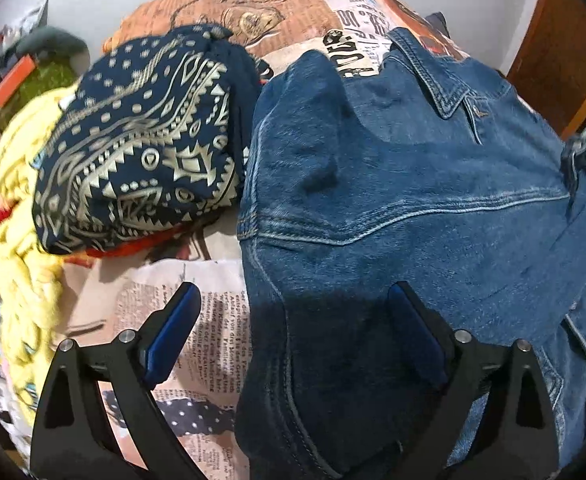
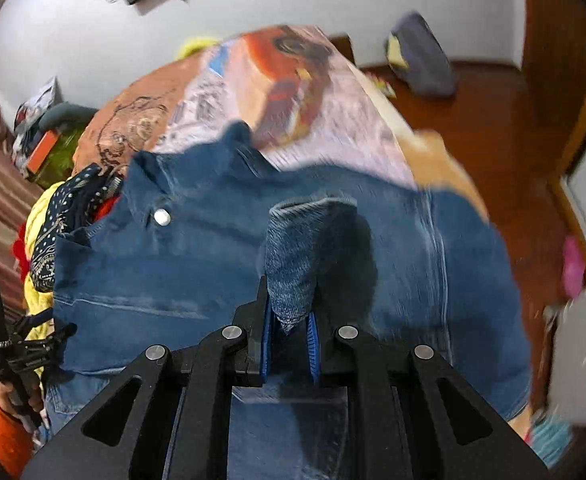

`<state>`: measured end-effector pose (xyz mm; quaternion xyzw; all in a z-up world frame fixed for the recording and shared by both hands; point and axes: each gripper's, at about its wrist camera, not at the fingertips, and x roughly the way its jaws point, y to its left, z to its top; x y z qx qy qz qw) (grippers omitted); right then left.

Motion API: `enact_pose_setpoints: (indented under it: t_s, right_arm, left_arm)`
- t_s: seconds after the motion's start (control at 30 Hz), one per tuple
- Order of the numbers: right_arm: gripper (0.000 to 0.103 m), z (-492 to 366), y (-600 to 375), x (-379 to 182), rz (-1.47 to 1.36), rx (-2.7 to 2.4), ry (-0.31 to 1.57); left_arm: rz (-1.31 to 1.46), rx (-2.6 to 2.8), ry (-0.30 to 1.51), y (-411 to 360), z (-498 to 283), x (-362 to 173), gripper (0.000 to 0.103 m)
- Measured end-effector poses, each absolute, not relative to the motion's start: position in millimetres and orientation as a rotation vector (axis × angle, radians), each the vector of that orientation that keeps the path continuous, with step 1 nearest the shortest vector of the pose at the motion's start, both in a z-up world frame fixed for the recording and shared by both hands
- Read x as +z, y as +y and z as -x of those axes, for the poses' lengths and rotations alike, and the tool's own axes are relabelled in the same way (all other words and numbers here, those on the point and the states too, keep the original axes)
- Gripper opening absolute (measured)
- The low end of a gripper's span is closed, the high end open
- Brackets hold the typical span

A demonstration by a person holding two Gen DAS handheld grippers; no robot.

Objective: Fold large clothes

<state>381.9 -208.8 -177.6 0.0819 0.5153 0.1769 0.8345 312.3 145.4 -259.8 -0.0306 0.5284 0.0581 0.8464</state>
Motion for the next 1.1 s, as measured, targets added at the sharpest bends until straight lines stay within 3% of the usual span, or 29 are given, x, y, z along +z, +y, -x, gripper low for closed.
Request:
enact_pose_setpoints:
  t_s: [0.07, 0.3, 0.57, 0.9, 1.1]
  right_arm:
    - [0.022, -378.0, -215.2, -185.7, -0.203, 0.356, 1.113]
    - [0.029, -364.7, -245.1, -203.6, -0.307, 0.353, 1.170]
    - [0.059, -351.9, -262.1, -191.1, -0.238, 0.255, 1.183]
    - [0.065, -339.4, -321.6, -154.4, -0.401, 0.174, 1.100]
    - [0.067, -327.7, -356.8, -183.8, -0.557, 0.112, 1.143]
  left_arm:
    - [0.093, 0.116, 1.112, 149.1, -311.0, -262.3, 0.097]
    - [0.080, 0.126, 1.100, 145.4, -310.9, -263.6, 0.097]
    - [0.054, 0.119, 1.133, 144.5, -311.4, -257.8, 0.096]
    - [-0.045, 0.070, 1.012, 118.0, -312.5, -197.7, 0.096]
    - [-0.038, -0.001, 0.930, 87.9, -319.1, -170.8, 0.096]
